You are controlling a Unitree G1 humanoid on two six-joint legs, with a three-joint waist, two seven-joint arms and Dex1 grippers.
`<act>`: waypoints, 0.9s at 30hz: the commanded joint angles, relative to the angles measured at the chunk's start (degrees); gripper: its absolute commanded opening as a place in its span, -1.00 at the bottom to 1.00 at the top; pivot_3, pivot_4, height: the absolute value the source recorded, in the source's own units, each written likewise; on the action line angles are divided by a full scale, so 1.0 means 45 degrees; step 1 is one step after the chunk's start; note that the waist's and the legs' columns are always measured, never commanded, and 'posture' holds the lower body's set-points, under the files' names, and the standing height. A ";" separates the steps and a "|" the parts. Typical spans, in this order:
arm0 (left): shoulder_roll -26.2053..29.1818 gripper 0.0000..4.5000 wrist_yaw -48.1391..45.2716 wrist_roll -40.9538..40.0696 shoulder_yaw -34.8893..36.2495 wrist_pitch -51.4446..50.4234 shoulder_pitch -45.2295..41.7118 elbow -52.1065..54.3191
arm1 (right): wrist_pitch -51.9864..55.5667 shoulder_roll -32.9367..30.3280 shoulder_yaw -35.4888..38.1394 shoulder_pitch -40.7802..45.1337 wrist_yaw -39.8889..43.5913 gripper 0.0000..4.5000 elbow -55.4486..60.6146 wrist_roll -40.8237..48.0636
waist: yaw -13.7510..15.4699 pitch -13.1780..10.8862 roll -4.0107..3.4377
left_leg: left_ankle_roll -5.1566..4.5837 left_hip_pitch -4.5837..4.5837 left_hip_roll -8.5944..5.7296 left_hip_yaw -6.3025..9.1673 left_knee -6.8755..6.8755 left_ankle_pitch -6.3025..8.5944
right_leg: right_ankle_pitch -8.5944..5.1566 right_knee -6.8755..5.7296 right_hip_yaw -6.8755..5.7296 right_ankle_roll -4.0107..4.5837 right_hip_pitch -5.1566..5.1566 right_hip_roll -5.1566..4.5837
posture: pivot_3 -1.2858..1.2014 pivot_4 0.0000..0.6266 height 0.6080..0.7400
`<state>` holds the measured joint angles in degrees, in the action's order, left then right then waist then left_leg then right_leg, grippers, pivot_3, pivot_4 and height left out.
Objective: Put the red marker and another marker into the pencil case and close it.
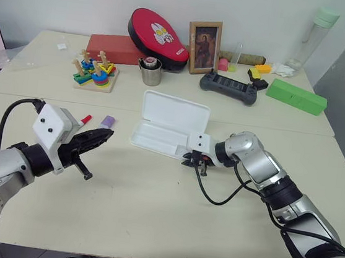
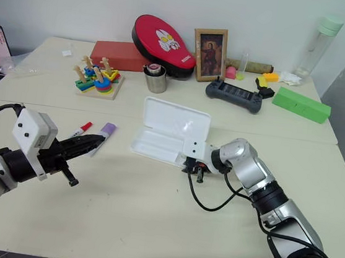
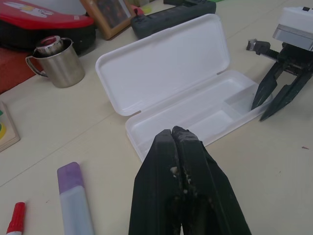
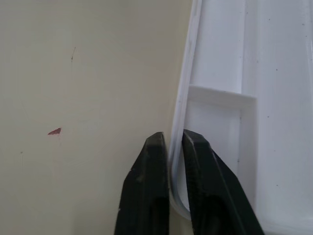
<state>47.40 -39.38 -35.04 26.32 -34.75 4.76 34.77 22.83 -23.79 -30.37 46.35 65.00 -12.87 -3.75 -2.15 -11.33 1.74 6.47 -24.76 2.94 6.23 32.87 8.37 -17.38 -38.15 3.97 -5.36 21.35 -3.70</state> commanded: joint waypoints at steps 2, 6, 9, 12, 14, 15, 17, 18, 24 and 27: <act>-0.0081 -1.00 0.0055 0.0155 0.0013 0.0264 -0.0065 0.0036 | -0.0049 -0.0022 -0.0105 -0.0063 0.0286 -0.97 0.0076 -0.0149 | -0.0032 0.0001 0.0001 | 0.0000 0.0000 0.0000 0.0000 0.0000 0.0000 | 0.0000 -0.0003 0.0001 0.0000 -0.0001 0.0000 | 0.03 -0.52 1.00; -0.0087 -1.00 -0.0002 0.0371 -0.0219 0.0408 -0.0099 -0.0116 | 0.0016 -0.0227 0.0071 -0.0092 0.0696 -0.97 0.0359 0.0128 | -0.0025 0.0001 0.0001 | 0.0000 0.0001 0.0000 0.0000 0.0002 0.0000 | 0.0001 -0.0003 0.0000 -0.0001 -0.0002 0.0000 | 0.03 -0.52 1.00; -0.0089 -1.00 -0.0049 0.0398 -0.0201 0.0438 -0.0105 -0.0141 | -0.0007 -0.0542 0.0274 -0.0291 0.1101 -0.97 0.0904 0.0446 | -0.0016 0.0000 0.0000 | 0.0000 0.0000 0.0000 0.0001 0.0001 0.0000 | 0.0001 0.0000 0.0000 0.0000 -0.0002 0.0000 | 0.03 -0.52 1.00; -0.0091 -1.00 -0.0050 0.0484 -0.0200 0.0470 -0.0046 -0.0096 | 0.0553 -0.1121 0.0517 -0.0762 0.1616 -0.97 0.2059 0.0895 | 0.0035 -0.0001 -0.0001 | 0.0000 -0.0001 0.0000 0.0001 -0.0002 0.0001 | 0.0000 0.0004 -0.0001 -0.0001 -0.0001 0.0000 | 0.03 -0.52 1.00; -0.0101 -1.00 -0.0054 0.0506 -0.0182 0.0464 0.0021 -0.0051 | 0.0836 -0.1650 0.0637 -0.1167 0.1916 -0.97 0.2987 0.1167 | 0.0048 -0.0001 -0.0001 | 0.0001 -0.0001 0.0000 0.0000 -0.0002 0.0002 | 0.0000 0.0004 -0.0001 -0.0001 -0.0001 0.0000 | 0.03 -0.52 1.00; -0.0109 -1.00 -0.0055 0.0507 -0.0177 0.0453 0.0036 -0.0040 | 0.0950 -0.1832 0.0681 -0.1305 0.2007 -0.97 0.3319 0.1264 | 0.0051 -0.0001 -0.0001 | 0.0001 -0.0002 0.0000 -0.0001 -0.0003 0.0002 | 0.0000 0.0004 -0.0001 0.0000 0.0001 0.0000 | 0.03 -0.52 1.00; -0.0082 -1.00 -0.0116 0.0606 -0.0242 0.0500 0.0071 -0.0099 | 0.1389 -0.2268 0.0847 -0.1730 0.2055 -0.97 0.4024 0.1462 | 0.0055 -0.0001 -0.0002 | 0.0001 -0.0001 0.0000 0.0000 -0.0003 0.0002 | -0.0001 0.0003 0.0000 -0.0001 0.0000 0.0000 | 0.03 -0.52 1.00; -0.0080 -1.00 -0.0135 0.0640 -0.0259 0.0515 0.0077 -0.0120 | 0.1552 -0.2436 0.0892 -0.1889 0.2052 -0.97 0.4265 0.1531 | 0.0056 -0.0001 -0.0001 | 0.0001 -0.0001 0.0000 -0.0001 -0.0002 0.0002 | -0.0001 0.0002 0.0000 0.0000 0.0000 0.0000 | 0.03 -0.52 1.00; -0.0121 -1.00 -0.0268 0.0716 -0.0706 0.0624 0.0008 -0.0238 | 0.0941 -0.3394 0.1041 -0.3202 0.1960 -0.97 0.5072 0.1666 | 0.0073 0.0000 0.0000 | 0.0000 -0.0001 0.0000 -0.0003 0.0006 0.0001 | 0.0000 0.0010 0.0003 -0.0002 -0.0005 -0.0001 | 0.03 -0.52 1.00; -0.0069 -1.00 -0.0335 0.0747 -0.0859 0.0615 -0.0123 -0.0362 | 0.0723 -0.3570 0.1032 -0.3824 0.1883 -0.97 0.5650 0.1765 | 0.0068 0.0002 0.0003 | 0.0001 0.0000 0.0000 -0.0003 0.0007 0.0001 | 0.0000 0.0006 0.0004 -0.0002 -0.0004 -0.0001 | 0.03 -0.52 1.00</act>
<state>46.96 -40.67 -32.10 22.12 -33.06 4.78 32.99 26.82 -39.06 -26.02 30.43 73.20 9.77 3.43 -1.84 -11.32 1.75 6.47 -24.76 2.94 6.23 32.90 8.37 -17.39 -38.12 3.97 -5.37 21.33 -3.70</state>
